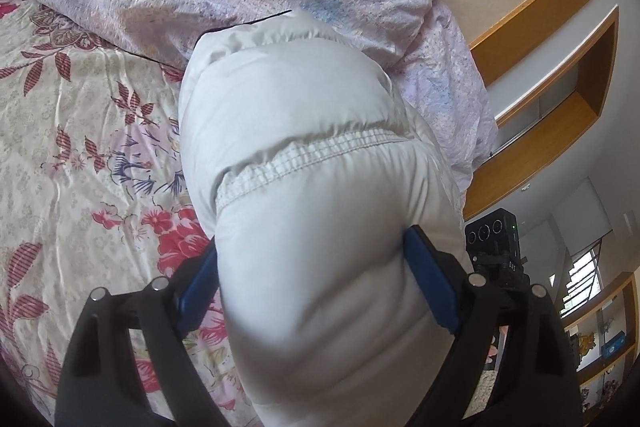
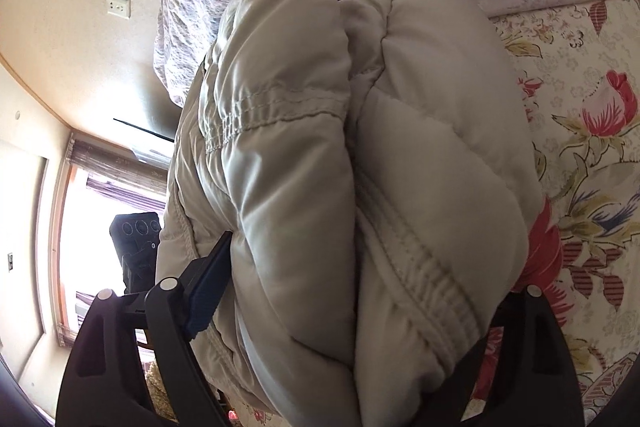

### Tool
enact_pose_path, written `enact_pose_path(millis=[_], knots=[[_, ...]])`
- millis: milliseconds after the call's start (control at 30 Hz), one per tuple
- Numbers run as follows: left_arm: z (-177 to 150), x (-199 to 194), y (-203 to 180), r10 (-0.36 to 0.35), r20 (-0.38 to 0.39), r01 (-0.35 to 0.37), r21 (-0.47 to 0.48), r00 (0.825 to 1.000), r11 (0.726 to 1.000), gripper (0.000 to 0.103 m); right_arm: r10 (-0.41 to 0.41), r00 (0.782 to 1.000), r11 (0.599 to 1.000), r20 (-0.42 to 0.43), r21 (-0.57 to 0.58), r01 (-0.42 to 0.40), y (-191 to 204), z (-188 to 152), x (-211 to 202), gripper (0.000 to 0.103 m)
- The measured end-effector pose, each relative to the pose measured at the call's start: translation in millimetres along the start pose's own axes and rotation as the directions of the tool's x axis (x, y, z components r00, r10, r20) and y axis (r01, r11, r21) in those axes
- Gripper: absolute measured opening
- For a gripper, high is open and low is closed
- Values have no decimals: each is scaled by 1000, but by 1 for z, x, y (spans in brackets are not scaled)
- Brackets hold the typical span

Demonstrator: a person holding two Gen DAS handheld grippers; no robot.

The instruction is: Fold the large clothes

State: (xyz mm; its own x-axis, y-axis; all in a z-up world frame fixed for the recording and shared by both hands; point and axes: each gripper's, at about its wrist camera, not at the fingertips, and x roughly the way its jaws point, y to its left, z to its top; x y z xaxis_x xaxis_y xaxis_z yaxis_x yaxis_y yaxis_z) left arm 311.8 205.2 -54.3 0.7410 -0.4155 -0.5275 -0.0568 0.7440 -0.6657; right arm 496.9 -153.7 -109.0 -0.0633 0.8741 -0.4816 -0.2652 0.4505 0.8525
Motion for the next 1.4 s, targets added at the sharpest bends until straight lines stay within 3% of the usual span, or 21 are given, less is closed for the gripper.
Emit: enact_pose_path(millis=[300, 433, 567, 667, 733, 800, 867, 1000, 1033, 1133, 1233, 1400], knots=[[9, -7, -25, 159, 51, -164, 116, 986, 980, 95, -107, 992, 994, 60, 20, 106, -11, -20, -38, 92], [8, -10, -32, 208, 71, -217, 156, 976, 964, 96, -182, 978, 983, 103, 6, 182, -6, -24, -62, 92], [8, -12, -41, 255, 96, -269, 195, 962, 943, 96, -264, 950, 963, 166, -2, 268, 2, -28, -85, 92], [6, -15, -45, 280, 110, -298, 216, 954, 930, 96, -339, 910, 937, 238, 2, 348, 10, -29, -105, 92], [6, -17, -47, 296, 120, -317, 228, 947, 921, 96, -391, 869, 911, 305, -6, 412, 30, -31, -114, 92], [4, -20, -51, 323, 138, -348, 243, 936, 906, 96, -454, 798, 856, 396, -55, 514, 53, -37, -120, 92], [3, -22, -58, 362, 170, -397, 264, 916, 879, 96, -485, 742, 792, 462, -127, 597, 77, -44, -114, 92], [1, -28, -79, 404, 258, -471, 306, 877, 827, 100, -476, 677, 665, 561, -274, 695, 116, -56, -84, 82], [2, -28, -85, 405, 273, -479, 314, 873, 820, 100, -468, 664, 642, 583, -291, 709, 121, -57, -76, 79], [6, -23, -98, 405, 282, -484, 328, 870, 811, 100, -450, 644, 623, 619, -300, 723, 130, -50, -52, 72], [13, -12, -106, 414, 271, -488, 331, 869, 808, 100, -449, 641, 612, 623, -309, 728, 147, -35, -22, 65], [18, 22, -109, 479, 240, -536, 377, 844, 755, 100, -504, 612, 562, 610, -306, 769, 140, -27, 2, 65]])
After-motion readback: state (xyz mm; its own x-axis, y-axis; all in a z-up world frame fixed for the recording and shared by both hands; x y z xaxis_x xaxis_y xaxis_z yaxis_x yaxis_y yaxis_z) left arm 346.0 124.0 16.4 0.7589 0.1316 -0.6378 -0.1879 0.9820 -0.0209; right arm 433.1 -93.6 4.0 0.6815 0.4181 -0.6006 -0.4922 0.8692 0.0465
